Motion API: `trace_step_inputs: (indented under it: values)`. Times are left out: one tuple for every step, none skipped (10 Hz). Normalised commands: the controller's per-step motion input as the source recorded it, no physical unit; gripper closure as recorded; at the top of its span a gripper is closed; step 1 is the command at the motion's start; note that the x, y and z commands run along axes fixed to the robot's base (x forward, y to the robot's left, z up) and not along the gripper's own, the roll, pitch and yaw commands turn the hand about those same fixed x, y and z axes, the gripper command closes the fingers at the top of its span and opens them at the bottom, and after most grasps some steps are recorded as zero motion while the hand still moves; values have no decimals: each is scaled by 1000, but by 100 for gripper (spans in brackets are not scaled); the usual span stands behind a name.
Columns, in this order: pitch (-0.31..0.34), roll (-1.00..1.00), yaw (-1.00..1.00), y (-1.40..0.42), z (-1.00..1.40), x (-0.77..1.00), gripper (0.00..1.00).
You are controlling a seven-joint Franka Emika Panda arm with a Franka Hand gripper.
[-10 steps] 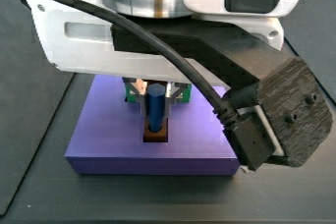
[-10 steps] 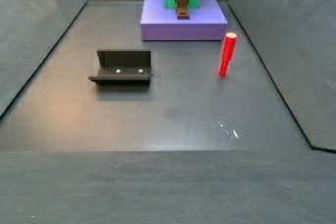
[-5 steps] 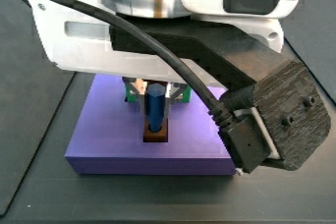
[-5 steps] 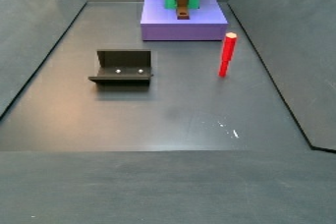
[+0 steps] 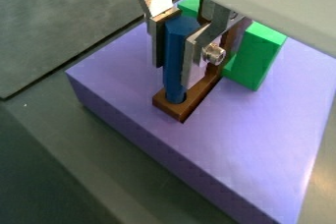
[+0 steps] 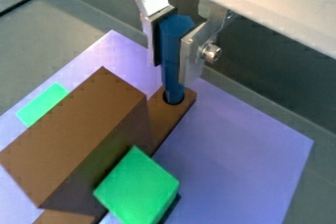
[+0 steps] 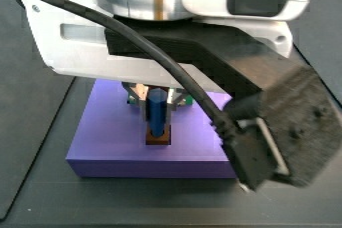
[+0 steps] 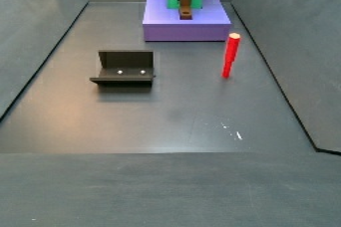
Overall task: Pick up the blue object. Move up. Move to above the board. Insert the blue object.
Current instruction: Insert the blue object.
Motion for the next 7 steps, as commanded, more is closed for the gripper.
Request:
trace_step_inputs:
  values:
    - [0,17,-91,0,-189,160,100]
    - [0,123,-57,0,-243,180,100]
    - [20,187,-86,123,-274,177,100]
    - [30,179,-126,154,-263,137,100]
    - [0,109,-100,106,-369,137,100]
    - [0,94,-77,23,-369,54,100]
    - [0,0,0,0,0,0,100]
